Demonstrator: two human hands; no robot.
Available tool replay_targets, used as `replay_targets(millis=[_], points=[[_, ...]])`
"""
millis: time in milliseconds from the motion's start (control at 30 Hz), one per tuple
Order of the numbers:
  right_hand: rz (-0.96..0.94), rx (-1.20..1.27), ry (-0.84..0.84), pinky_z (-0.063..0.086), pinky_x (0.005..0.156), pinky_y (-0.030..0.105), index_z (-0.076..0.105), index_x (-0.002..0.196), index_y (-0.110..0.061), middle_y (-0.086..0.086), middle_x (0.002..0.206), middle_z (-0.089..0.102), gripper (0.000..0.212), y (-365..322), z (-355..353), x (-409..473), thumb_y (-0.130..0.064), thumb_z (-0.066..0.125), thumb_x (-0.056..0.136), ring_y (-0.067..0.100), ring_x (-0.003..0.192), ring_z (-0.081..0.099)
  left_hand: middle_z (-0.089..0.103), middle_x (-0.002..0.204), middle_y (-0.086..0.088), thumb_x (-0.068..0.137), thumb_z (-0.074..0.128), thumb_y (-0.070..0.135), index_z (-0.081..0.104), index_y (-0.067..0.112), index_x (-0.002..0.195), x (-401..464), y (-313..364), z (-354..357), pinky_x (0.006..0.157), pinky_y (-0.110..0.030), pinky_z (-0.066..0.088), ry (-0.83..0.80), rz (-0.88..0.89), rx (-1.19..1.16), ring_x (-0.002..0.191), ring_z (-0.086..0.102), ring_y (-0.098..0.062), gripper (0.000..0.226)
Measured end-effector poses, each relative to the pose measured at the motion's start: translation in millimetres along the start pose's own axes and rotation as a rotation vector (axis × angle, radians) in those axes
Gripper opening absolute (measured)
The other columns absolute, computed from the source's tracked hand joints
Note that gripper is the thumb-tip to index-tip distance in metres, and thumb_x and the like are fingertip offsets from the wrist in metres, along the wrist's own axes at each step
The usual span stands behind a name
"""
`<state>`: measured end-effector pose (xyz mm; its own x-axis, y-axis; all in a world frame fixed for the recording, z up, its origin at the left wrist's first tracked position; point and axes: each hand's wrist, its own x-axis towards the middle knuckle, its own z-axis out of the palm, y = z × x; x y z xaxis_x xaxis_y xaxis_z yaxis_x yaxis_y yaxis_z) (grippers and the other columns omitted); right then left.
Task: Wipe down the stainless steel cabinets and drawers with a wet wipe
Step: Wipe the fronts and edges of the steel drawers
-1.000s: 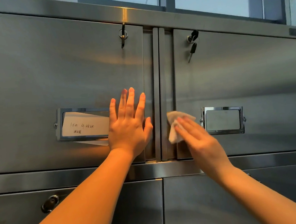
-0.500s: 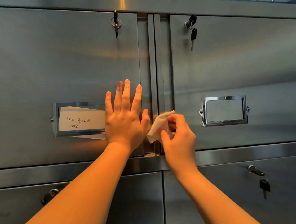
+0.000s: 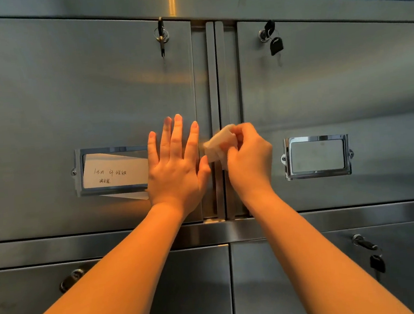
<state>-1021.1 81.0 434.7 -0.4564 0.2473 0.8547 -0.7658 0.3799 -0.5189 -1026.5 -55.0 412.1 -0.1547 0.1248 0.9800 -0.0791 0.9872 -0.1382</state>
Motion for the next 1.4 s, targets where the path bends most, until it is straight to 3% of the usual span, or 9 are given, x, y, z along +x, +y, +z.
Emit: replay_targets(millis=[167,267,367,533,733,933,1033,1200,1400], points=[[-0.007,0.023,-0.049,0.043,0.064,0.020,0.056,0.091,-0.022,0.000,0.084,0.064,0.025,15,-7,-37,0.003,0.053,0.089,0.023,0.081,0.062,0.016,0.163,-0.012,0.098,0.024,0.049,0.028,0.019,0.154,0,1,-2,0.121,-0.054,0.007,-0.016,-0.015,-0.018,0.151,0.010,-0.030,0.064],[-0.042,-0.015,0.010,0.041,0.065,0.030,0.061,0.088,-0.012,0.004,0.081,0.064,0.018,-11,-2,12,0.003,0.051,0.085,0.022,0.077,0.058,0.017,0.162,-0.014,0.098,0.022,0.048,0.029,0.017,0.154,0,1,-5,0.120,-0.056,0.010,-0.021,0.000,-0.023,0.151,0.012,-0.032,0.065],[-0.031,0.032,0.055,0.034,0.058,0.018,0.057,0.080,-0.016,-0.006,0.071,0.057,0.016,-51,2,82,-0.007,0.050,0.091,0.008,0.066,0.050,0.019,0.162,-0.014,0.098,0.022,0.048,0.031,0.017,0.153,0,1,-7,0.120,-0.057,0.014,-0.025,-0.004,-0.021,0.150,0.013,-0.032,0.064],[-0.159,0.022,0.117,0.034,0.057,0.018,0.062,0.089,-0.017,-0.006,0.073,0.058,0.021,-46,7,79,0.002,0.054,0.086,0.014,0.068,0.052,0.020,0.161,-0.013,0.097,0.022,0.048,0.034,0.017,0.152,0,1,-9,0.119,-0.058,0.018,-0.039,-0.005,-0.008,0.150,0.016,-0.032,0.064],[-0.281,-0.016,0.102,0.048,0.074,0.031,0.074,0.107,-0.019,0.009,0.096,0.072,0.027,-50,9,100,-0.005,0.062,0.087,0.023,0.088,0.064,0.025,0.160,-0.015,0.096,0.028,0.048,0.038,0.016,0.151,1,1,-5,0.117,-0.056,0.016,-0.002,0.008,0.001,0.148,0.020,-0.033,0.064],[-0.202,0.018,0.115,0.038,0.071,0.008,0.072,0.115,-0.013,0.004,0.103,0.071,0.024,-67,15,131,-0.016,0.061,0.095,0.011,0.094,0.061,0.027,0.159,-0.015,0.095,0.031,0.047,0.040,0.016,0.149,0,0,-5,0.116,-0.055,0.017,0.020,0.017,0.005,0.148,0.023,-0.033,0.064],[-0.307,-0.044,0.131,0.044,0.083,0.014,0.068,0.120,-0.009,0.012,0.109,0.070,0.027,-45,12,97,-0.012,0.062,0.094,0.022,0.101,0.063,0.026,0.159,-0.015,0.094,0.031,0.047,0.040,0.016,0.150,0,0,-5,0.116,-0.056,0.017,0.011,0.015,0.001,0.148,0.023,-0.033,0.064],[-0.298,-0.130,0.106,0.032,0.067,0.017,0.074,0.109,-0.014,0.007,0.099,0.070,0.022,-72,14,147,-0.014,0.057,0.095,0.011,0.084,0.054,0.027,0.159,-0.015,0.094,0.033,0.047,0.040,0.015,0.149,0,0,-2,0.115,-0.056,0.019,0.031,0.020,0.001,0.148,0.022,-0.033,0.064],[-0.343,-0.129,0.071,0.039,0.084,0.016,0.069,0.121,-0.013,0.008,0.109,0.067,0.027,-58,12,128,-0.014,0.061,0.095,0.017,0.101,0.059,0.026,0.160,-0.015,0.094,0.033,0.048,0.039,0.016,0.150,0,-1,-2,0.116,-0.056,0.017,0.014,0.019,0.015,0.148,0.022,-0.033,0.065]])
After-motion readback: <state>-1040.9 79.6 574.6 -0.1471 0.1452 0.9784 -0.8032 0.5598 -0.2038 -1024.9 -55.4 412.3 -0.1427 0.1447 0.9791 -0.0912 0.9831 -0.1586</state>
